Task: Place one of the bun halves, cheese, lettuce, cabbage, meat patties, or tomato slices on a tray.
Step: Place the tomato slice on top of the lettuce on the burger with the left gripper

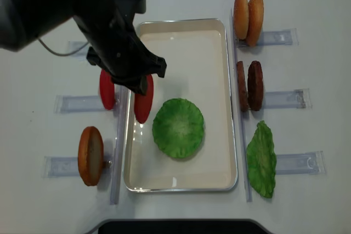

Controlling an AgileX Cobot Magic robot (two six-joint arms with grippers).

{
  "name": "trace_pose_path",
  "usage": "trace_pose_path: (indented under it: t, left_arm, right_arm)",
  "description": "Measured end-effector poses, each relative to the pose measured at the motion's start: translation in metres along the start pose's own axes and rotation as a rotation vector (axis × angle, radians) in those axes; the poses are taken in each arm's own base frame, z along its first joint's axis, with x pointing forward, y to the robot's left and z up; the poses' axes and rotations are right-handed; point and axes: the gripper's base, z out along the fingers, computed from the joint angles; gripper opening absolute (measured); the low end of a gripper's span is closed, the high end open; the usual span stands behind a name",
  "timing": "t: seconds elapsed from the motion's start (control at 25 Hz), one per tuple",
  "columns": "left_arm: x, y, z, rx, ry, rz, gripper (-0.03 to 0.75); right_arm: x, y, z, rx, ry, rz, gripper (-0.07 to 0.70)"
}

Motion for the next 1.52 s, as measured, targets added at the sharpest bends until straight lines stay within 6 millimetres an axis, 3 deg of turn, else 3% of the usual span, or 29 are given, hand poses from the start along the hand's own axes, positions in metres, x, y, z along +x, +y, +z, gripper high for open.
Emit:
trace_pose_path:
  t: [0.4,0.8,0.96,1.36,1.52]
  left_arm:
    - [0.003,-0.019,0.013,0.278,-0.064,0.048,0.065]
    - [0.015,0.014,0.039,0.617,-0.095,-0.052,0.065]
    - [0.028,0.016,0.049,0.699,-0.1,-0.057,0.065]
    - [0.039,0.017,0.059,0.722,-0.103,-0.054,0.065]
    - [0.037,0.017,0.072,0.723,-0.082,-0.063,0.065]
  right_arm:
    - [0.0,0.0,0.0,0.0,0.0,0.0,0.273]
    - [0.0,0.0,0.0,0.0,0.0,0.0,0.273]
    - [0.0,0.0,0.0,0.0,0.0,0.0,0.273]
    - [0.0,0.0,0.0,0.0,0.0,0.0,0.273]
    - [0.0,0.0,0.0,0.0,0.0,0.0,0.273]
